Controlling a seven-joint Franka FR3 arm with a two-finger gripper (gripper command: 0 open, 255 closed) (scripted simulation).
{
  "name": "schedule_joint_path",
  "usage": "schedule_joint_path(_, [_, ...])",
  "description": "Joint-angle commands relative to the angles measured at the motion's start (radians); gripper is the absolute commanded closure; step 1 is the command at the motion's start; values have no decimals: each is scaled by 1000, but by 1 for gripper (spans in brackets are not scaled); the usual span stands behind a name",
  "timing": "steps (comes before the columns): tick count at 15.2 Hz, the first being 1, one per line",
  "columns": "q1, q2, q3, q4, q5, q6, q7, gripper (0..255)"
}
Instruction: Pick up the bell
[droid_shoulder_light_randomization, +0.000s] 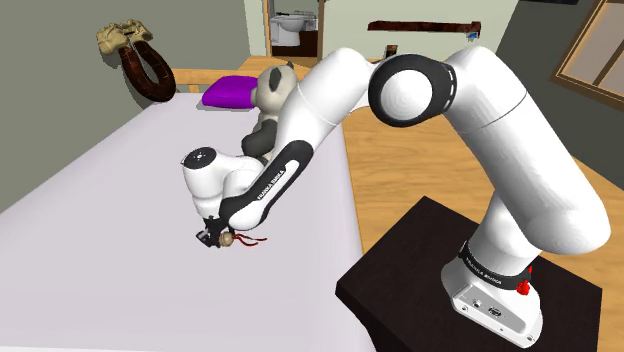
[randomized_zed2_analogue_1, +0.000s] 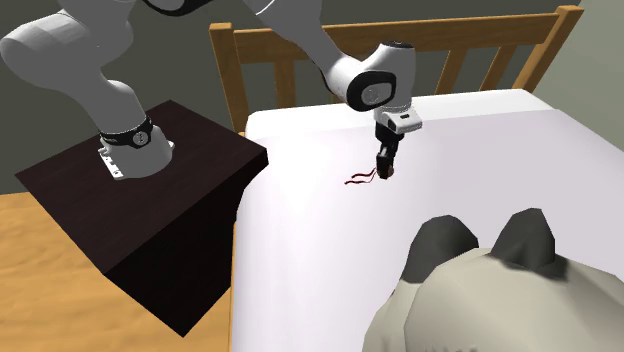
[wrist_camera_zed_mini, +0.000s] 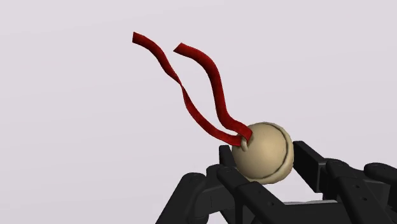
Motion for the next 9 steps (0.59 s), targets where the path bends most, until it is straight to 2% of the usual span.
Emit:
schedule_joint_path(1, [-4,-19,7,-4,7,-15,-6,255])
schedule_joint_path(9, [-23,-98,35,-28,35,-71,-30,255])
